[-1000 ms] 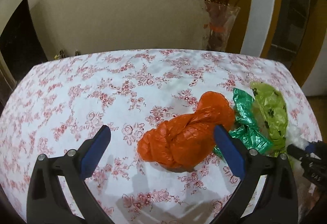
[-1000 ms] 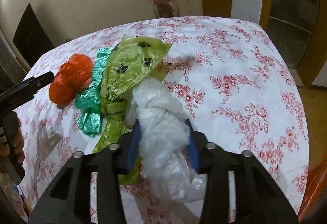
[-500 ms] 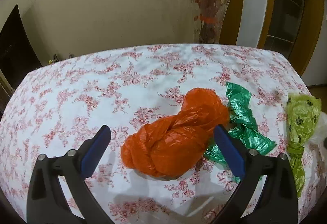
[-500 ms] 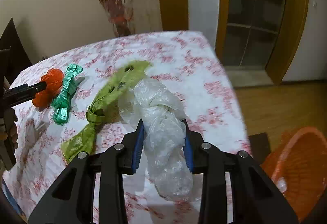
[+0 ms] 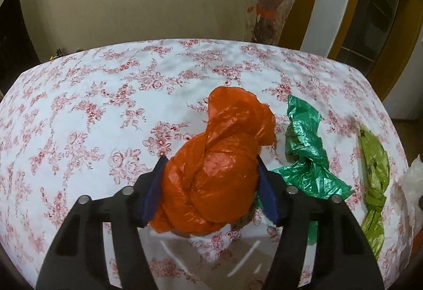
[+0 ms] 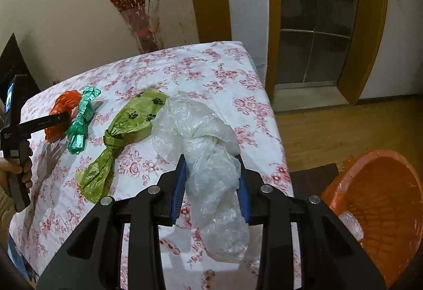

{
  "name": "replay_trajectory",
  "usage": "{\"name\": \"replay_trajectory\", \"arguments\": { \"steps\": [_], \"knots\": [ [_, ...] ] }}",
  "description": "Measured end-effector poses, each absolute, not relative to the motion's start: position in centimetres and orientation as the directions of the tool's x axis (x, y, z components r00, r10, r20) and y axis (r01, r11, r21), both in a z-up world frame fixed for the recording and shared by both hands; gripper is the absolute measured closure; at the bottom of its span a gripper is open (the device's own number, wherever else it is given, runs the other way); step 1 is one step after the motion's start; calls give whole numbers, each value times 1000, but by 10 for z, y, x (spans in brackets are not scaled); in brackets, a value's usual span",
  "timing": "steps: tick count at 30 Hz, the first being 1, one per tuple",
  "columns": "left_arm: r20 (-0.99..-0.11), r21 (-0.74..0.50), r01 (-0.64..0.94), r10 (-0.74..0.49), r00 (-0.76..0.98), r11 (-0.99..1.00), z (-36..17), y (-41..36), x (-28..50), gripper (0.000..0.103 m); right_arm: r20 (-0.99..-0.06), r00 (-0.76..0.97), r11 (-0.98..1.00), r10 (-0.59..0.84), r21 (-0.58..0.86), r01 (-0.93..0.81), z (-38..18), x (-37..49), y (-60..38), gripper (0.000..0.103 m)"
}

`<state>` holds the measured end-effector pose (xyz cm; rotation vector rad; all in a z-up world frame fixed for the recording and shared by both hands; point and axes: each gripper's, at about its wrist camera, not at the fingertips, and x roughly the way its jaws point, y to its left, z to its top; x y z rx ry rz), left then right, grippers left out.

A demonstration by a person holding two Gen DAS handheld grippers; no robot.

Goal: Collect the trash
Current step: 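Grasp the orange bag with the left tool while the right tool holds the clear bag, then carry the orange bag and clear bag over the basket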

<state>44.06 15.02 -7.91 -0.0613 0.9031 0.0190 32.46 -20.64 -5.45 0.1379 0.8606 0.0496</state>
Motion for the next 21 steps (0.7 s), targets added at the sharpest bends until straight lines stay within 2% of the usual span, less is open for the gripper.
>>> {"name": "replay_trajectory", "arguments": {
  "steps": [11, 21],
  "knots": [
    [-740, -61, -44, -15, 672, 997, -43, 138, 408, 41, -713, 696, 984, 88, 170, 49, -32, 297, -230, 69],
    [-682, -31, 75, -76, 727, 997, -5, 62, 371, 41, -647, 761, 978, 44, 182, 98, -1, 262, -258, 69]
  ]
}}
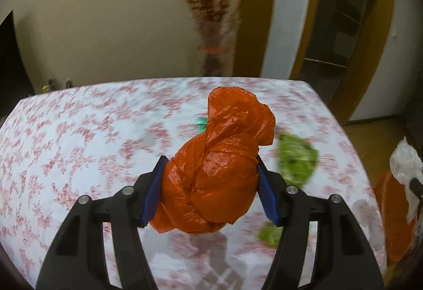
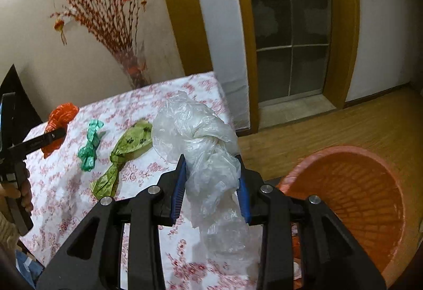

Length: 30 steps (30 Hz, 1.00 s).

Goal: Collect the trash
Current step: 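Carry the orange bag and clear bag over the basket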

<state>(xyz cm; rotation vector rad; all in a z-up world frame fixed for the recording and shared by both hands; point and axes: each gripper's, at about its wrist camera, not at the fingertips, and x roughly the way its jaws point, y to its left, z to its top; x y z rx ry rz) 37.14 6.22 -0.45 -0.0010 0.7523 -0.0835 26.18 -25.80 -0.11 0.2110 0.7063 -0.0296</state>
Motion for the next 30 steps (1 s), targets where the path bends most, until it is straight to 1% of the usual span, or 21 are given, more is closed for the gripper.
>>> {"name": "replay_trajectory", "arguments": {
  "steps": [11, 17, 30],
  "knots": [
    [-644, -18, 236, -192, 741, 971, 16, -30, 335, 41, -566, 821, 962, -76, 174, 209, 21, 220, -302, 69],
    [-627, -10, 309, -246, 739, 951, 18, -70, 319, 40, -545, 829, 948, -127, 180, 264, 25, 203, -324, 69],
    [-628, -69, 409, -358, 691, 910, 17, -134, 291, 40, -504, 829, 905, -243, 190, 381, 29, 166, -356, 69]
  ]
}}
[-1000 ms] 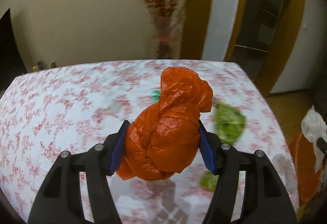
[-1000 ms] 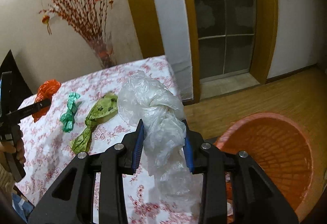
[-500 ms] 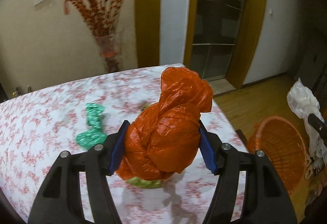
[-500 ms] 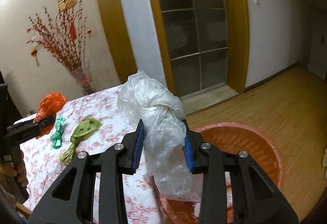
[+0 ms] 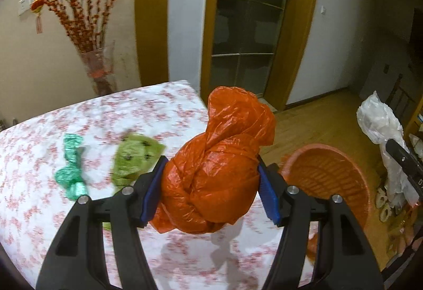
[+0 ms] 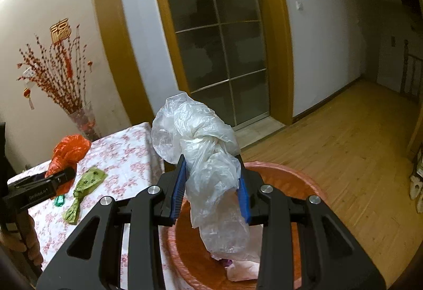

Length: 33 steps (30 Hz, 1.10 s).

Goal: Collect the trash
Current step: 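Carry the orange bag and clear bag over the basket, then open both tools to drop the orange and clear bags into the basket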

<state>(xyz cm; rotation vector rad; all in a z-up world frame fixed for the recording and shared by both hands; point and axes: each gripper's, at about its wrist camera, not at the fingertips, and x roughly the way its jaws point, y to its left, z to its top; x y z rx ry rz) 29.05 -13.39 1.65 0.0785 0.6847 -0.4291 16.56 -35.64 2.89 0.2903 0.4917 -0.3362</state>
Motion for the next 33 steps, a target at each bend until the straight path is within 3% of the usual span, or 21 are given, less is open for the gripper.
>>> {"name": "replay_trajectory", "arguments": {
  "steps": [16, 33],
  "knots": [
    [-624, -111, 524, -470, 625, 845, 6, -214, 260, 40, -508, 795, 850, -332, 204, 485, 19, 145, -381, 69],
    [-663, -143, 602, -527, 531, 786, -18, -265, 247, 40, -547, 767, 815, -335, 239, 527, 5, 144, -404, 69]
  ]
}}
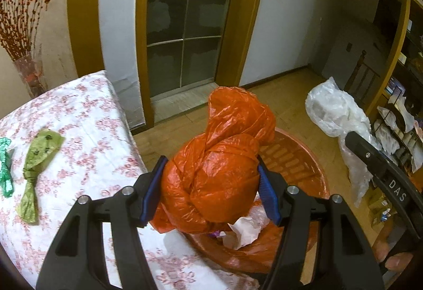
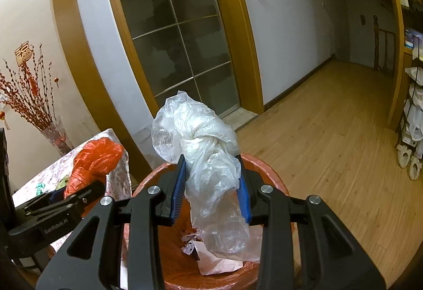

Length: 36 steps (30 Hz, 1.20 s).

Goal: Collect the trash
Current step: 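Open both tools to drop the orange and clear bags into the basket, then grasp the green bag with the left tool while the right tool moves toward the table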

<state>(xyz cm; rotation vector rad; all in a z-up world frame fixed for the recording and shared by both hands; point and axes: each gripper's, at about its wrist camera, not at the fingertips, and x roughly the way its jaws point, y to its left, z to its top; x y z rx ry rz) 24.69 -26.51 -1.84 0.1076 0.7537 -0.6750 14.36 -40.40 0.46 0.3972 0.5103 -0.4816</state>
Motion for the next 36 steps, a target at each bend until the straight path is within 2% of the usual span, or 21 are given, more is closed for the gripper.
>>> {"name": "replay_trajectory", "arguments": {
  "steps": [11, 14, 18, 21, 36],
  "knots": [
    [-692, -162, 628, -541, 478, 761, -34, -287, 247, 40, -578, 757, 799, -305, 277, 533, -8, 143, -422, 68],
    [-703, -165, 631, -539, 464, 758, -41, -292, 250, 37, -585, 758, 797, -288, 292, 528, -12, 143, -426, 66],
    [-716, -159, 629, -527, 457, 761, -48, -295, 251, 32, -593, 757, 789, -273, 313, 529, -17, 141, -431, 52],
    [-722, -168, 621, -525, 451, 765, -52, -293, 253, 26, -596, 757, 782, -267, 325, 531, -20, 140, -434, 46],
    [-741, -125, 540, -441, 507, 832, -61, -249, 272, 24, -608, 749, 792, -262, 307, 527, -20, 142, -433, 44]
  ]
}}
